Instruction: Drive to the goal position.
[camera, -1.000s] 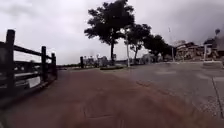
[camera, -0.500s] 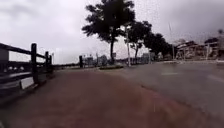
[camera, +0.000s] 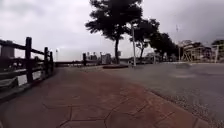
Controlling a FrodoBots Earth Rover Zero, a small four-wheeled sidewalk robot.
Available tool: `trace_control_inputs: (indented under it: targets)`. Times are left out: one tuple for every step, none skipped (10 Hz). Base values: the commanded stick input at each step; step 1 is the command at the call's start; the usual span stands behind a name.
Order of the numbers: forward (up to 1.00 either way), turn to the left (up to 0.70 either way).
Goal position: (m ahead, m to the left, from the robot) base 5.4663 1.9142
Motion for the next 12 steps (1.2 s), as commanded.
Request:
trace_control_inputs:
  targets:
    - [1.0, 0.06]
    - [1.0, 0.0]
    - [1.0, 0.0]
    - [1.0, 0.0]
    - [1.0, 0.3]
    - [1.0, 0.37]
    - [1.0, 0.4]
    - [1.0, 0.27]
    - [1.0, 0.0]
    - [1.0, 0.0]
    - [1.0, 0.0]
    - [1.0, 0.0]
